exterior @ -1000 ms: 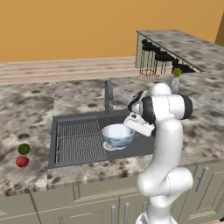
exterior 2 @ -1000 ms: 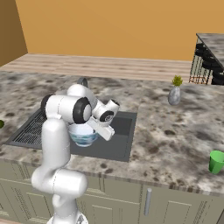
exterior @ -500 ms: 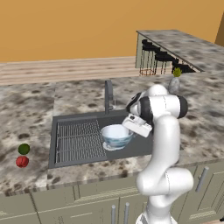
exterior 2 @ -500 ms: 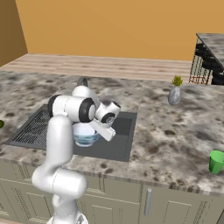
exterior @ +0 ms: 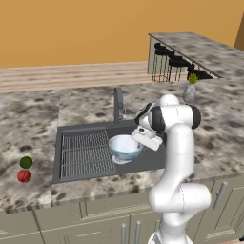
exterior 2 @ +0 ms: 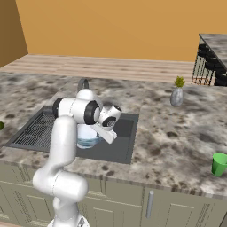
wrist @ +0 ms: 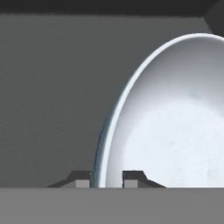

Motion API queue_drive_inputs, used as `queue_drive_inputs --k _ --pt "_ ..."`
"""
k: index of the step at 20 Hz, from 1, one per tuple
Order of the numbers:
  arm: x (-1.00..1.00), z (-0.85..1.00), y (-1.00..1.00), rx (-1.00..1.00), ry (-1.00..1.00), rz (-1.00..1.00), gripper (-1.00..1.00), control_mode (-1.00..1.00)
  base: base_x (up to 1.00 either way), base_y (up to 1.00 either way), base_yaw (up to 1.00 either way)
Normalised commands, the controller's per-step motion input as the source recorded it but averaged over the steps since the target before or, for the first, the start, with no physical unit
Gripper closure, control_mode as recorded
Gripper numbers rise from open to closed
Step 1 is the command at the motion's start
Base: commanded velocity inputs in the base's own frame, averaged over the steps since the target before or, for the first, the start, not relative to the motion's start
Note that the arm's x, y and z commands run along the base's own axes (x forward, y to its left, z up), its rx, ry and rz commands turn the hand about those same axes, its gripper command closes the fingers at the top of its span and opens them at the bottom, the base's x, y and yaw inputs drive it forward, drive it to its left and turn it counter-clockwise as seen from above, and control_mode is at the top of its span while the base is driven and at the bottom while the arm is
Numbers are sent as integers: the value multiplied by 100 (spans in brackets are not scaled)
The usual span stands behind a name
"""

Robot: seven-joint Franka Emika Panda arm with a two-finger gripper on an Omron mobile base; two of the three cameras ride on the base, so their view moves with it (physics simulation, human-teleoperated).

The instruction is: Remove the bell pepper and lime from the sink. Then move the bowl and cup from the counter to the sink for washing.

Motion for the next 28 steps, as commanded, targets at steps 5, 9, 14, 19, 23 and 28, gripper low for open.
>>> queue_drive_inputs --k 5,9,14,19,23,28 --pt "20 -27 13 0 -1 0 100 -100 0 0 0" --pt "13 -21 9 0 0 0 100 -100 0 0 0" --pt "0 -8 15 0 0 0 100 -100 0 0 0" --pt "-5 0 24 0 0 0 100 -100 0 0 0" --pt "-6 0 25 0 -1 0 -100 -100 0 0 0" --pt "-4 4 13 0 0 0 -100 -100 0 0 0"
